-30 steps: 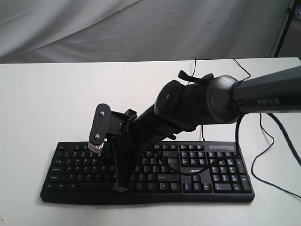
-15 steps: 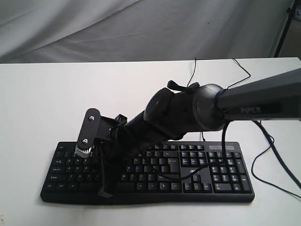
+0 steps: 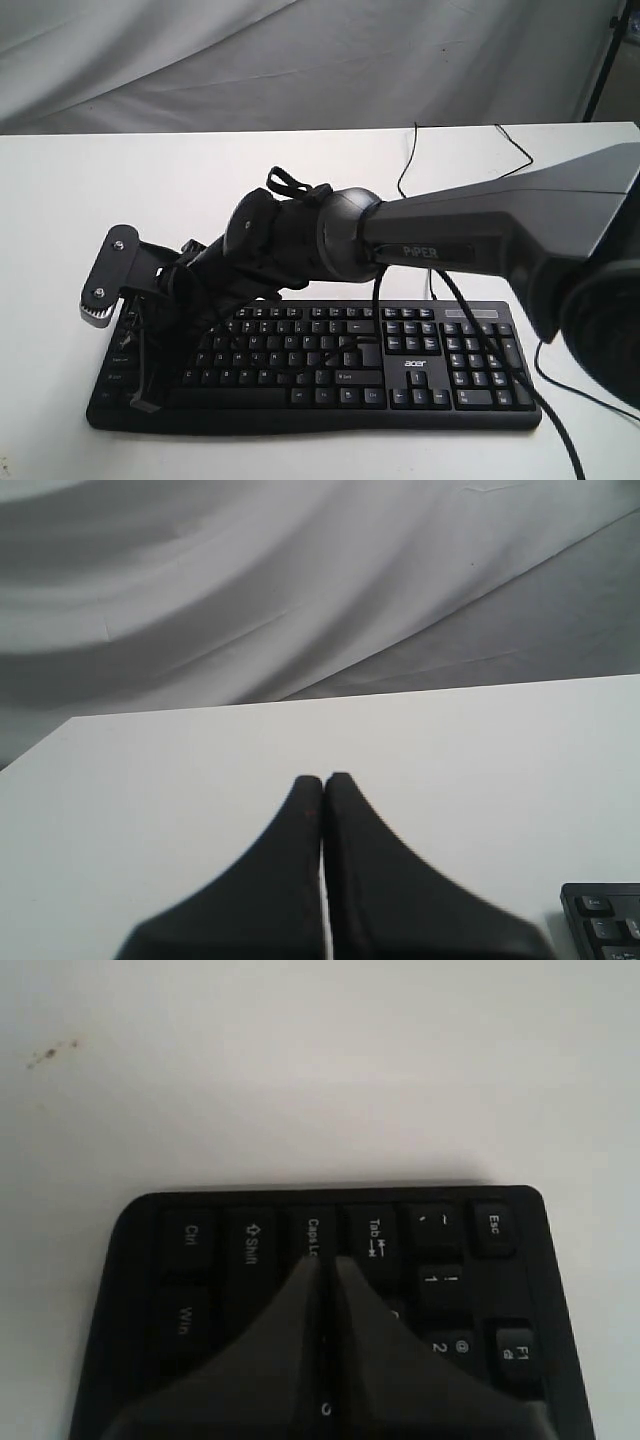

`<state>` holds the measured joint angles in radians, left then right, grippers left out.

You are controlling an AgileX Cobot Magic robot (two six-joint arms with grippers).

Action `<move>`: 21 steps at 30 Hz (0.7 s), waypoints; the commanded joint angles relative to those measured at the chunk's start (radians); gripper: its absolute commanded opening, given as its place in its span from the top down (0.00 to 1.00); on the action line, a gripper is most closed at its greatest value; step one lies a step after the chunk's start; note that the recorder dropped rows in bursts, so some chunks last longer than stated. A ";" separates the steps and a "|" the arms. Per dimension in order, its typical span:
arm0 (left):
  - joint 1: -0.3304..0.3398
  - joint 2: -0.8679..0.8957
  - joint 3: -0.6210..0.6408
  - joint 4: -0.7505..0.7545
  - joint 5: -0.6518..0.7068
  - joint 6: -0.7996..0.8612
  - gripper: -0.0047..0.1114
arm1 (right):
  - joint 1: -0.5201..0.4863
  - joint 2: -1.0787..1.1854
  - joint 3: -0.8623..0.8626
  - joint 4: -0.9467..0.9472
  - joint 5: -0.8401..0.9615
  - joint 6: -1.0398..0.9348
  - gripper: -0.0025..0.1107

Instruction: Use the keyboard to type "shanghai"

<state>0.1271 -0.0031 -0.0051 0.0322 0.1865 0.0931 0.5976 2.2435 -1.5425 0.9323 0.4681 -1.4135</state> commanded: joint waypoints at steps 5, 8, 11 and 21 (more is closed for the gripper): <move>-0.004 0.003 0.005 -0.001 -0.003 -0.003 0.95 | 0.000 -0.002 -0.007 -0.004 -0.006 0.001 0.98; -0.004 0.003 0.005 -0.001 -0.003 -0.003 0.95 | 0.002 0.003 -0.007 -0.004 -0.011 0.001 0.98; -0.004 0.003 0.005 -0.001 -0.003 -0.003 0.95 | 0.006 0.020 -0.007 0.002 -0.039 -0.003 0.98; -0.004 0.003 0.005 -0.001 -0.003 -0.003 0.95 | 0.006 0.028 -0.007 0.045 -0.043 -0.051 0.98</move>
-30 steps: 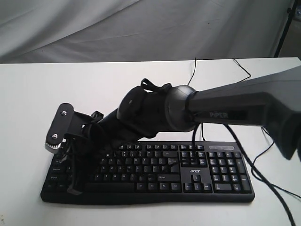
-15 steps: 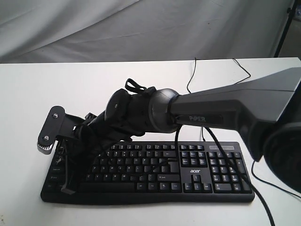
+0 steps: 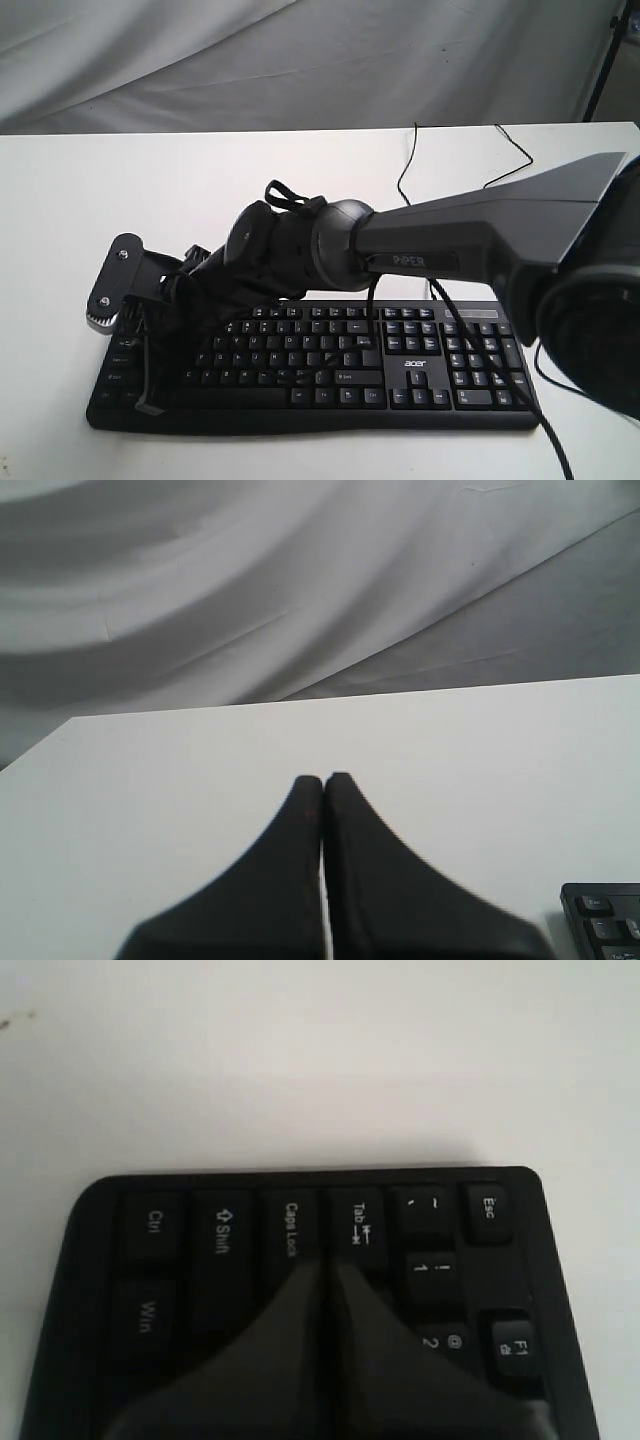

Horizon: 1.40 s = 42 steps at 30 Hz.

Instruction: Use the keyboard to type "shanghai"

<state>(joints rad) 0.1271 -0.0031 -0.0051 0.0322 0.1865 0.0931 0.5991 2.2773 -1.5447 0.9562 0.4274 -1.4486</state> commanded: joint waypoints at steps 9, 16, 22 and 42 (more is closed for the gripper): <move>-0.004 0.003 0.005 -0.001 -0.003 -0.003 0.95 | 0.005 -0.006 -0.005 0.021 0.013 -0.024 0.98; -0.004 0.003 0.005 -0.001 -0.003 -0.003 0.95 | 0.005 -0.006 -0.005 0.014 0.028 -0.035 0.98; -0.004 0.003 0.005 -0.001 -0.003 -0.003 0.95 | 0.005 -0.006 -0.005 0.014 0.028 -0.038 0.98; -0.004 0.003 0.005 -0.001 -0.003 -0.003 0.95 | 0.000 0.013 -0.005 0.014 0.029 -0.038 0.98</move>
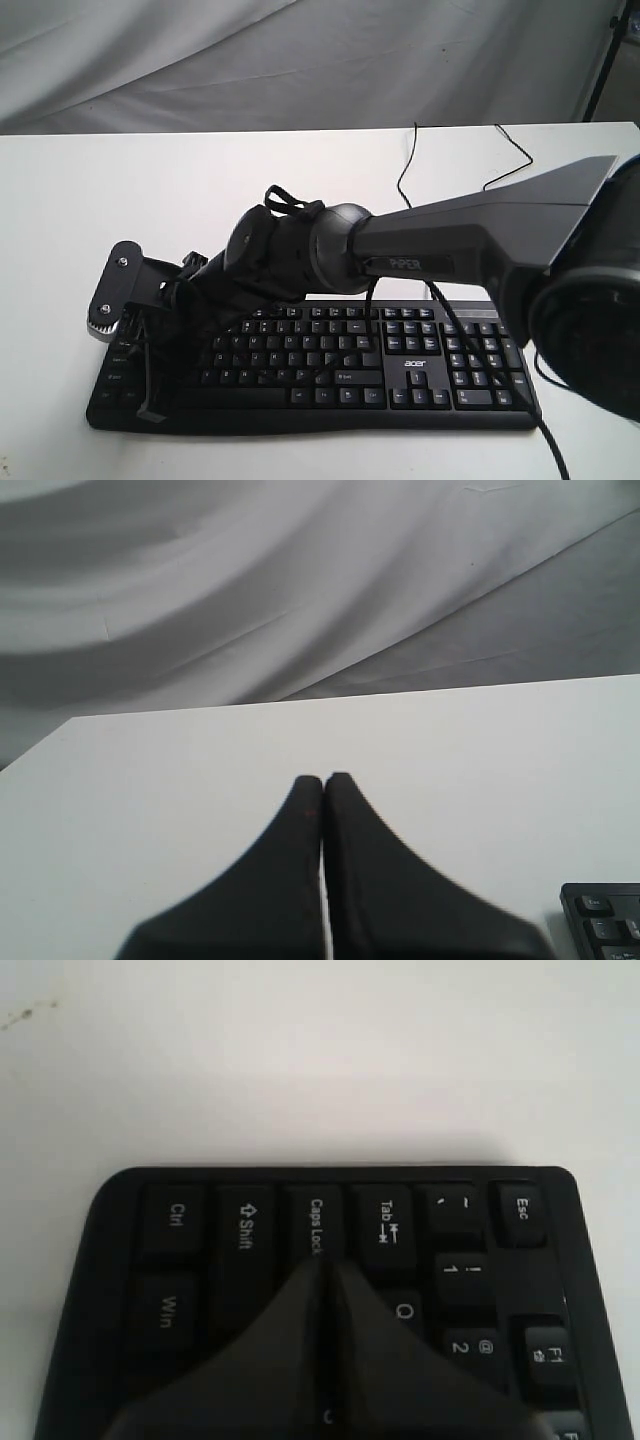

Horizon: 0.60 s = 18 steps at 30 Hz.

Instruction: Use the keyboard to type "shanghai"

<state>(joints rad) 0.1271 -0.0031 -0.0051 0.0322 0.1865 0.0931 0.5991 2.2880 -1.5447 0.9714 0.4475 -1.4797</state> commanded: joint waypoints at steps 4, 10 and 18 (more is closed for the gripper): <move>-0.004 0.003 0.005 -0.001 -0.003 -0.003 0.95 | -0.001 0.005 -0.005 -0.001 0.009 -0.006 0.98; -0.004 0.003 0.005 -0.001 -0.003 -0.003 0.95 | -0.001 -0.004 -0.005 -0.001 0.009 -0.006 0.98; -0.004 0.003 0.005 -0.001 -0.003 -0.003 0.95 | -0.006 -0.055 -0.005 -0.027 0.040 -0.004 0.98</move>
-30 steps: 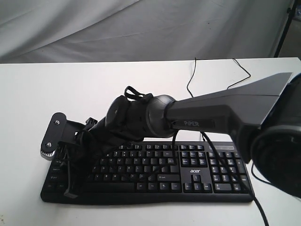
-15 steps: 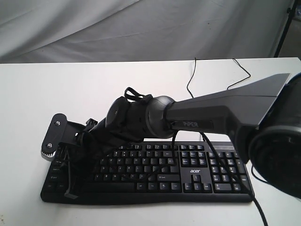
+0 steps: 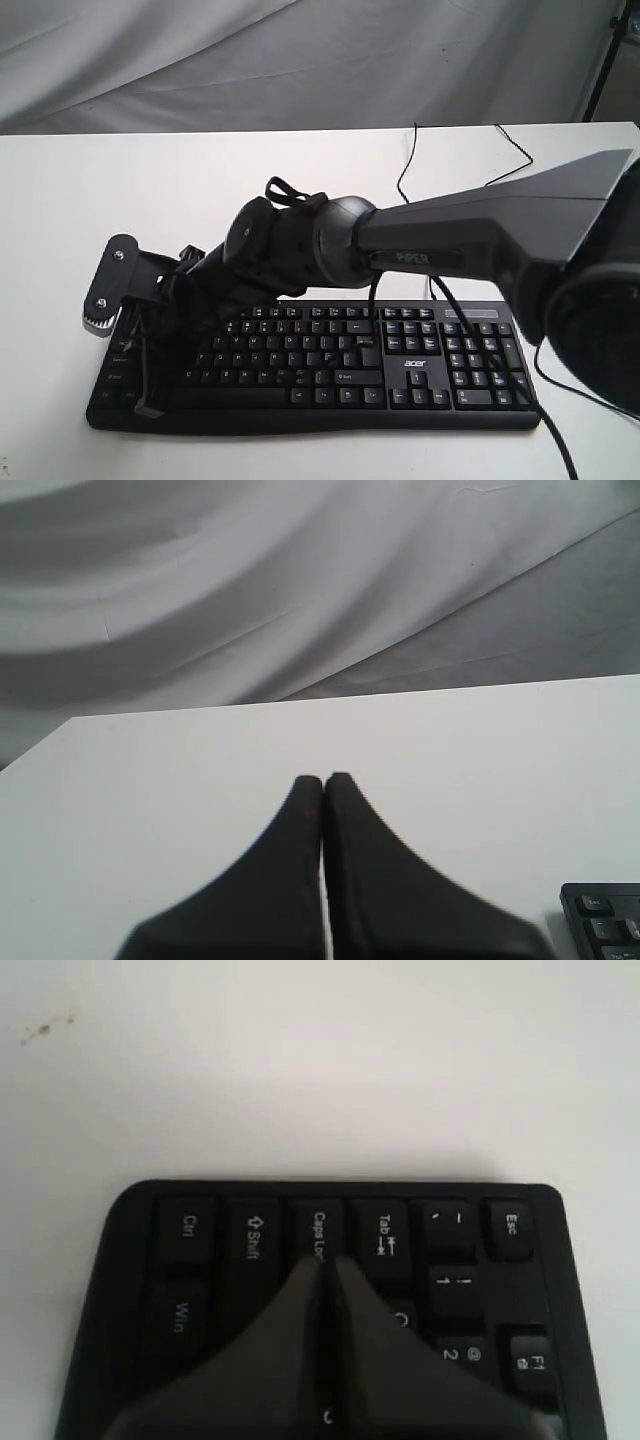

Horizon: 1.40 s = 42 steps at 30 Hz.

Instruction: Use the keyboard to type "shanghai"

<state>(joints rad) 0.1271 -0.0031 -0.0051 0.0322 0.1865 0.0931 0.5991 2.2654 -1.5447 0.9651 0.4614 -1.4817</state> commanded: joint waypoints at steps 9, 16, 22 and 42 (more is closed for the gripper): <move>-0.004 0.003 0.005 -0.001 -0.003 -0.003 0.95 | -0.033 -0.039 -0.005 -0.060 0.096 -0.002 0.98; -0.004 0.003 0.005 -0.001 -0.003 -0.003 0.95 | -0.071 -0.065 0.001 -0.149 0.176 0.044 0.98; -0.004 0.003 0.005 -0.001 -0.003 -0.003 0.95 | -0.101 -0.125 0.077 -0.147 0.180 0.044 0.98; -0.004 0.003 0.005 -0.001 -0.003 -0.003 0.95 | -0.273 -0.235 0.253 -0.056 0.245 -0.108 0.98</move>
<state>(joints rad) 0.1271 -0.0031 -0.0051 0.0322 0.1865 0.0931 0.3322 2.0433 -1.2968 0.8821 0.7044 -1.5651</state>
